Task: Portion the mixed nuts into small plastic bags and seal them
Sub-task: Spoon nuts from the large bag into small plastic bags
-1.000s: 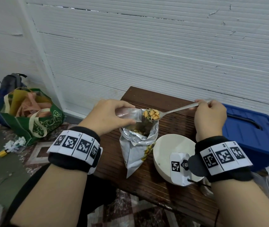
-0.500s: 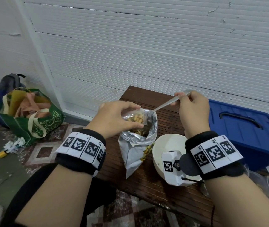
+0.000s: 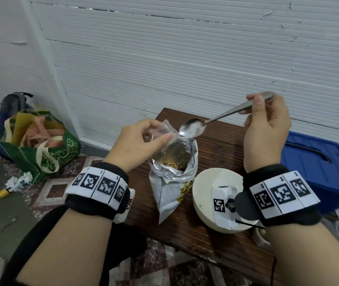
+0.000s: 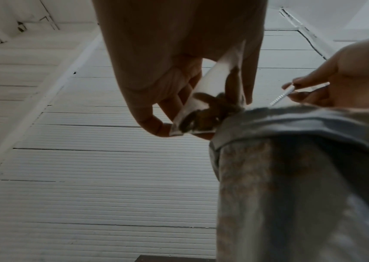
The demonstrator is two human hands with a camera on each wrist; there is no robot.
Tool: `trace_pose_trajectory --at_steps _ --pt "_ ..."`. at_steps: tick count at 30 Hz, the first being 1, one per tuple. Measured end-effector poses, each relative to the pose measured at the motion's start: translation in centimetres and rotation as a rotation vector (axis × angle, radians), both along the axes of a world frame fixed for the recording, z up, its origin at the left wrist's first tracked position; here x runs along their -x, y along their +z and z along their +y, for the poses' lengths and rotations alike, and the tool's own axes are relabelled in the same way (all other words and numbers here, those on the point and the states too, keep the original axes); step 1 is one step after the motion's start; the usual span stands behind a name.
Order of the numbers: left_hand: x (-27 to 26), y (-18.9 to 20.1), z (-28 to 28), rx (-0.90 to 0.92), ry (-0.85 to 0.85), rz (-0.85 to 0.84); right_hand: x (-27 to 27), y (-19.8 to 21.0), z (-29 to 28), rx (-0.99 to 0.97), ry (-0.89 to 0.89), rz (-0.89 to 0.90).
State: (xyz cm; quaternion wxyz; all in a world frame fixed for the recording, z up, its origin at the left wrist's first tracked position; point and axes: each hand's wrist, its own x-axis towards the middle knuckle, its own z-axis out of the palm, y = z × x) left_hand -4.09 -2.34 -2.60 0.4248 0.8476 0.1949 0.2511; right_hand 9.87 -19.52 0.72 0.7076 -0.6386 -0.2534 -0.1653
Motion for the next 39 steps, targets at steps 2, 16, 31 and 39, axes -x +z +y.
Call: trace_pose_trajectory --at_steps 2,16,31,39 --pt "0.0 0.0 -0.1 0.000 -0.008 0.004 -0.1 -0.7 0.1 0.124 -0.020 -0.012" --pt "0.0 0.0 -0.3 -0.044 -0.025 0.036 3.1 -6.5 2.0 0.778 0.180 -0.306" --pt "0.1 -0.2 -0.3 -0.048 -0.028 0.036 2.8 -6.9 1.8 0.757 0.095 -0.234" --pt "0.0 -0.3 -0.3 -0.065 -0.040 0.045 3.0 -7.0 1.5 0.719 0.042 -0.191"
